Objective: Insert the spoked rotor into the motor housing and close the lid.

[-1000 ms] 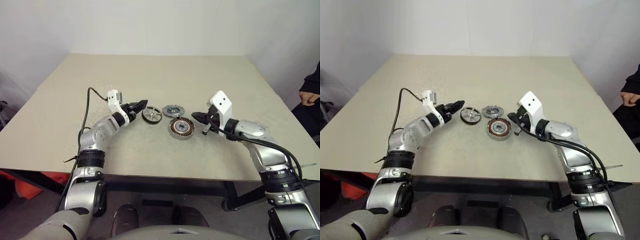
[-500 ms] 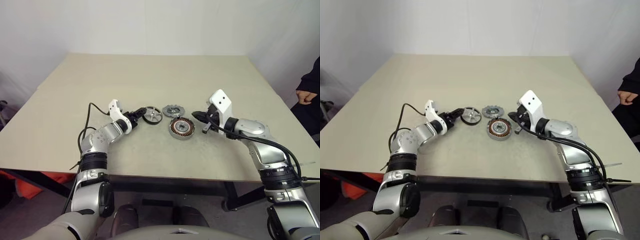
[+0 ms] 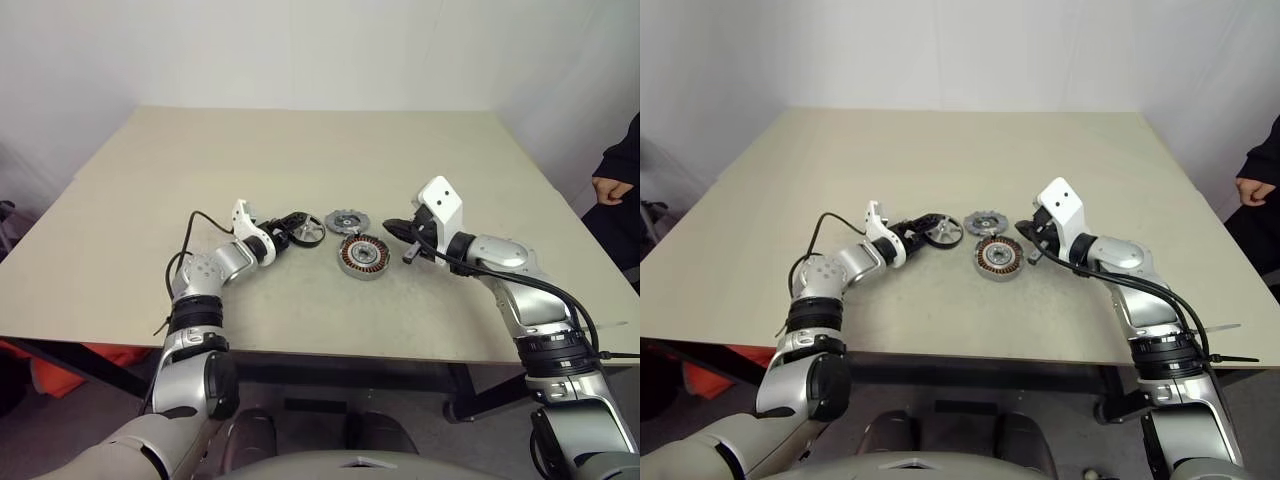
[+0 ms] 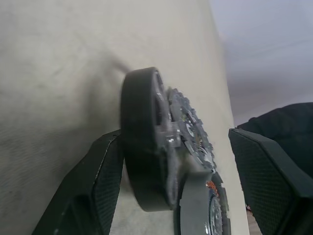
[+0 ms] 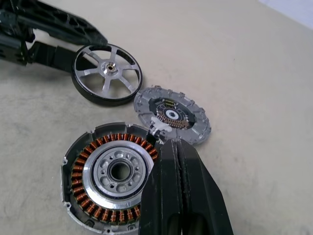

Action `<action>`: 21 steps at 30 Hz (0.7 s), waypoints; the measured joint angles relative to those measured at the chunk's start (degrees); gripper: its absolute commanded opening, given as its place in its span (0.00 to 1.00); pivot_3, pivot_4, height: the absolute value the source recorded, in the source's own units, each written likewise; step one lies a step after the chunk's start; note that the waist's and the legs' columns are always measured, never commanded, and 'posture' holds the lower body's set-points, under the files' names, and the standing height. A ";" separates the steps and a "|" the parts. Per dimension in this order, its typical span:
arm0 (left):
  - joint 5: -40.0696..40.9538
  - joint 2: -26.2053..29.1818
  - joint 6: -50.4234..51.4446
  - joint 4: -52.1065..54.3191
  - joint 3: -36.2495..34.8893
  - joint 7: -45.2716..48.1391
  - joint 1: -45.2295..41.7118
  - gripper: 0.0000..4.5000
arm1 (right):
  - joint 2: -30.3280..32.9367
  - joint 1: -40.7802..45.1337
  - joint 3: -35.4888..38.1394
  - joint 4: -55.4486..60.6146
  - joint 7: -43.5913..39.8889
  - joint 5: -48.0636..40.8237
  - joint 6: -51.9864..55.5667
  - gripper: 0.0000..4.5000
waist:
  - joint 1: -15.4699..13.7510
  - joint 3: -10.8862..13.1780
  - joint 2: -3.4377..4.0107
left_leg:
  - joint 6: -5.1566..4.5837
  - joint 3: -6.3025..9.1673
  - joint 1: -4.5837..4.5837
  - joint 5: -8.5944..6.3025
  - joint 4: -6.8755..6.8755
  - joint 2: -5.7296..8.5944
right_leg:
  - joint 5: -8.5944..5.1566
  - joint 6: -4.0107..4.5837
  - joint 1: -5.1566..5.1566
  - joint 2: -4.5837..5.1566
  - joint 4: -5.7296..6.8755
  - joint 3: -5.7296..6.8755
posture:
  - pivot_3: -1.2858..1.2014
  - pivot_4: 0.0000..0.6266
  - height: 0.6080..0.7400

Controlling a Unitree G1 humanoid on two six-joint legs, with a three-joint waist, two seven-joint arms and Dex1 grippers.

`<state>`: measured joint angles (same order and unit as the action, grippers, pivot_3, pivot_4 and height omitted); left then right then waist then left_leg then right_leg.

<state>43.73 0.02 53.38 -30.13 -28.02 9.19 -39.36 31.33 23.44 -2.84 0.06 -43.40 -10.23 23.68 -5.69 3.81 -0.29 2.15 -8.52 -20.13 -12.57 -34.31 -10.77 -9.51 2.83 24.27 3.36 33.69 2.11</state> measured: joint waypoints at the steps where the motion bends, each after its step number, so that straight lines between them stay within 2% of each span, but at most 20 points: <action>1: -0.01 -0.23 -0.31 -0.61 -0.11 -0.44 0.00 0.64 | -0.02 0.18 0.00 -0.07 0.12 0.01 -0.10 0.00 | -0.01 0.00 0.00 | 0.00 0.00 -0.01 0.00 0.00 0.00 | 0.00 0.00 0.00 0.00 -0.01 0.00 | 0.52 0.00 1.00; 5: -0.09 -0.48 -0.38 -1.38 0.01 -0.96 0.06 0.35 | -0.07 0.35 0.00 -0.54 0.83 0.03 -0.60 0.00 | -0.01 0.00 0.00 | -0.01 0.01 -0.03 0.00 0.00 0.00 | 0.00 0.00 0.00 -0.01 -0.01 0.03 | 0.52 0.00 1.00; 14: -0.02 -0.40 -0.36 -1.12 0.55 -0.10 1.31 0.35 | -0.07 0.62 0.00 -1.54 1.03 0.15 -1.13 0.00 | 0.00 0.00 0.00 | 0.00 0.01 0.01 0.00 0.00 -0.01 | 0.00 -0.01 -0.02 0.00 -0.01 0.03 | 0.52 0.00 1.00; 15: 0.00 -0.40 -0.39 -1.11 0.57 0.03 1.33 0.26 | -0.07 0.66 0.00 -1.55 1.03 0.17 -1.19 0.00 | 0.00 0.00 0.00 | 0.00 0.01 0.00 0.00 0.00 -0.01 | 0.00 -0.01 -0.02 0.00 -0.02 0.03 | 0.52 0.00 1.00; 18: 1.06 -0.66 -0.48 -0.35 0.56 1.14 1.19 0.10 | -0.20 0.78 -0.01 -1.73 1.02 0.24 -1.34 0.00 | 0.00 -0.02 -0.02 | 0.00 0.02 0.04 0.00 0.00 -0.02 | -0.01 -0.01 -0.07 0.00 -0.02 0.03 | 0.52 0.00 1.00; 21: 1.79 -0.73 -0.36 -0.18 0.26 1.50 1.45 0.10 | -0.26 0.91 -0.01 -1.92 1.05 0.46 -1.56 0.00 | 0.11 -0.01 -0.02 | 0.00 0.02 0.04 0.00 0.00 -0.01 | -0.01 -0.01 -0.07 -0.01 -0.02 0.06 | 0.52 0.00 1.00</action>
<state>45.51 -0.71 53.02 -30.31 -27.76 10.69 -37.92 31.07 24.35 -2.84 -1.86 -42.34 -9.77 22.12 -5.58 3.79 -0.31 2.15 -8.51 -20.09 -12.57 -34.31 -10.78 -9.51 2.81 24.20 3.35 33.67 2.17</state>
